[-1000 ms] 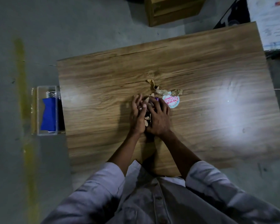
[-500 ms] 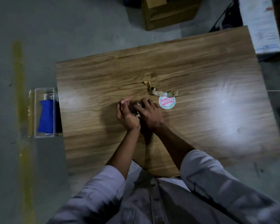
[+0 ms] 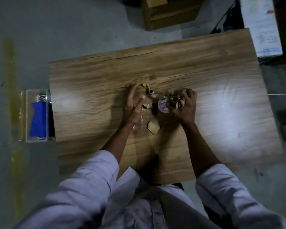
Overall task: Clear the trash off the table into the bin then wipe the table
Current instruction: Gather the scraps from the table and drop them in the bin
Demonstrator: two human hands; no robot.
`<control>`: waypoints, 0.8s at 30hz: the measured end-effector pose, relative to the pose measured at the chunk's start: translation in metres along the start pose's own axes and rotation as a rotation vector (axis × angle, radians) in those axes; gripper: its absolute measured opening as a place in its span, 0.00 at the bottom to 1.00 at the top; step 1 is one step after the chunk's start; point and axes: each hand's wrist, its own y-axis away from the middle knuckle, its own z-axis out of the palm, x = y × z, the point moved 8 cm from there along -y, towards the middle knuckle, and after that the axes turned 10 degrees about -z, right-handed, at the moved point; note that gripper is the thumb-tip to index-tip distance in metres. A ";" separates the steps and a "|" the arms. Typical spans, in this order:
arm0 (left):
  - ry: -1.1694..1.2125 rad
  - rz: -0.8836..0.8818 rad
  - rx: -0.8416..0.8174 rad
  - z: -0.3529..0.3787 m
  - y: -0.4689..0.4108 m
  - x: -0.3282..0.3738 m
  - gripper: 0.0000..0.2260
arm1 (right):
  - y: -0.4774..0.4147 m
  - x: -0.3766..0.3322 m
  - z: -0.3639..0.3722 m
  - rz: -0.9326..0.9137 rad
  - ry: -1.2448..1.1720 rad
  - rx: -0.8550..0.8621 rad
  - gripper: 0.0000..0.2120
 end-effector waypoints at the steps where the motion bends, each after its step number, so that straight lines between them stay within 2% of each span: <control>1: -0.180 0.099 -0.102 0.011 -0.004 0.004 0.26 | -0.004 -0.001 0.007 -0.035 0.022 -0.039 0.24; 3: -0.544 0.285 -0.214 0.032 -0.010 0.007 0.31 | -0.011 -0.001 0.023 -0.103 0.124 -0.141 0.26; 5: -0.880 0.408 -0.244 0.050 -0.013 0.004 0.31 | -0.010 0.000 0.037 -0.121 0.203 -0.218 0.29; 8: -1.122 0.535 -0.247 0.066 -0.009 -0.004 0.31 | -0.002 -0.005 0.045 -0.154 0.227 -0.226 0.28; 11: -0.990 0.603 -0.206 0.066 -0.002 -0.010 0.26 | 0.003 -0.008 0.047 -0.187 0.257 -0.224 0.30; 14: -0.895 0.594 -0.054 0.060 -0.004 -0.004 0.13 | 0.004 -0.009 0.052 -0.228 0.331 -0.273 0.30; 16: -0.887 0.619 0.013 0.057 -0.004 0.001 0.09 | 0.002 -0.011 0.058 -0.230 0.413 -0.340 0.33; 18: -0.881 0.701 0.009 0.055 0.001 0.003 0.08 | 0.000 -0.015 0.063 -0.229 0.522 -0.371 0.32; 20: -0.852 0.748 0.027 0.052 0.005 0.006 0.11 | -0.003 -0.018 0.068 -0.204 0.599 -0.406 0.33; 22: -0.830 0.711 0.070 0.049 0.001 0.004 0.11 | -0.006 -0.021 0.070 -0.184 0.616 -0.435 0.32; 24: -0.855 0.611 0.045 0.051 -0.006 -0.002 0.08 | -0.007 -0.025 0.069 -0.190 0.588 -0.425 0.28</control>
